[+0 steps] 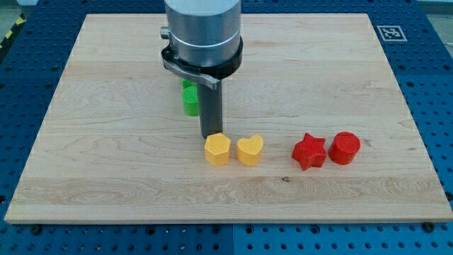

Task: Move the blue cube left a bit

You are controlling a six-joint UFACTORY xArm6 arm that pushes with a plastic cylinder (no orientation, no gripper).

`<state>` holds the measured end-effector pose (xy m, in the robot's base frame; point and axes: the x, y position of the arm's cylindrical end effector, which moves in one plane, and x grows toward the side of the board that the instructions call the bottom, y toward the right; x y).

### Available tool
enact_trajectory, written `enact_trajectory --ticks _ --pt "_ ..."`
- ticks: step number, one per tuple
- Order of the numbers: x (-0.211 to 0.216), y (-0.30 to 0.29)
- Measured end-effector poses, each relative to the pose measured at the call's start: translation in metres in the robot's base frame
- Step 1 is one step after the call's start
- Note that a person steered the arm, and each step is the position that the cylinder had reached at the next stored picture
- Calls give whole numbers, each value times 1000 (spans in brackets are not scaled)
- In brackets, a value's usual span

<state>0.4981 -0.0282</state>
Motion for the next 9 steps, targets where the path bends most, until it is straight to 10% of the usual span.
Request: enact_trajectory --ticks 9 --pt "-63 89"
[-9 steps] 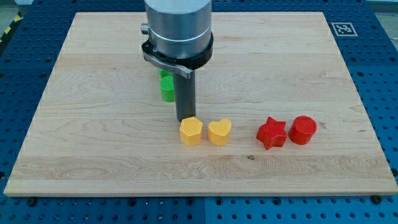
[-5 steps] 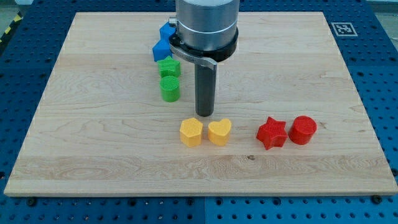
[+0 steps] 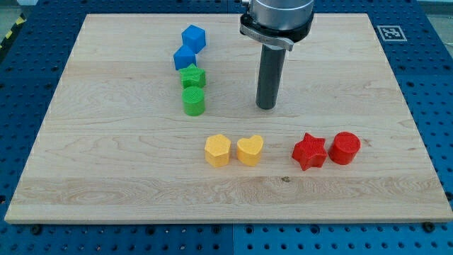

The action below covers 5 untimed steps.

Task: Move the blue cube left a bit

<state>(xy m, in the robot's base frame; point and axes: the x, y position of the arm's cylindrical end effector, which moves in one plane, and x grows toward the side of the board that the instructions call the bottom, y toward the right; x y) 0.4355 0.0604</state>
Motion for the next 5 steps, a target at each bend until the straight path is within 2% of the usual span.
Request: enact_trajectory --ticks 1,2,3,4,5 --pt "-10 1" --pt "-46 12" --pt "-110 14" --pt "-167 -16" --pt "-169 -29"
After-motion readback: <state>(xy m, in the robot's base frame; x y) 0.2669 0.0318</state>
